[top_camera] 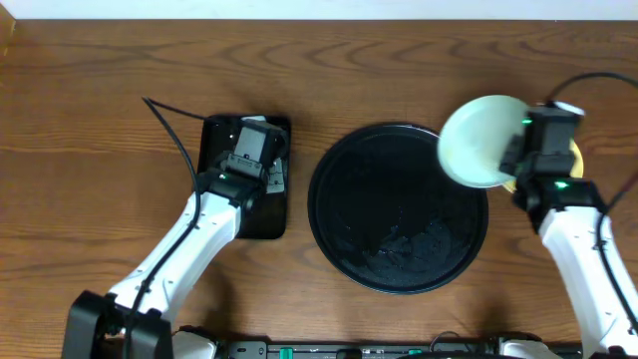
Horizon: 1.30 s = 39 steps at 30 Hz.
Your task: Clean dirty plates on tray and stack at the side
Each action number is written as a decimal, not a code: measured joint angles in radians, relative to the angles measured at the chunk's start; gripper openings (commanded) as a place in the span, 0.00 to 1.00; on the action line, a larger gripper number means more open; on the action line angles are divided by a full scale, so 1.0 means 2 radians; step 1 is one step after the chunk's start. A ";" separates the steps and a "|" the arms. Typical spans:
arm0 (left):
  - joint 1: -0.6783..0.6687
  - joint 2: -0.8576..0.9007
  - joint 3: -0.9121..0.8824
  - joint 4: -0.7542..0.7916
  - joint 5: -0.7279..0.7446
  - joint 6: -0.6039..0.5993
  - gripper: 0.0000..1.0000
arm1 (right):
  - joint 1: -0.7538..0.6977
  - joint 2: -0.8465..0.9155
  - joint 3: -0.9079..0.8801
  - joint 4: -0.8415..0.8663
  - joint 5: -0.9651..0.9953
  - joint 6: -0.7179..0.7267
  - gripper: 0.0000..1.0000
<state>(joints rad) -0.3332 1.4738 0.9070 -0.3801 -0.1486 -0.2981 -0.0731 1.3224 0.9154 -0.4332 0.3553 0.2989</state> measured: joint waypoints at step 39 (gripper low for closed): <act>0.112 0.080 -0.017 0.023 0.166 0.178 0.08 | -0.148 0.100 0.001 -0.006 -0.414 -0.027 0.39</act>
<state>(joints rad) -0.1093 1.6329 0.8738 -0.3344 0.1837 0.0570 -0.3691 1.5230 0.9176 -0.4450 -0.4732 0.2455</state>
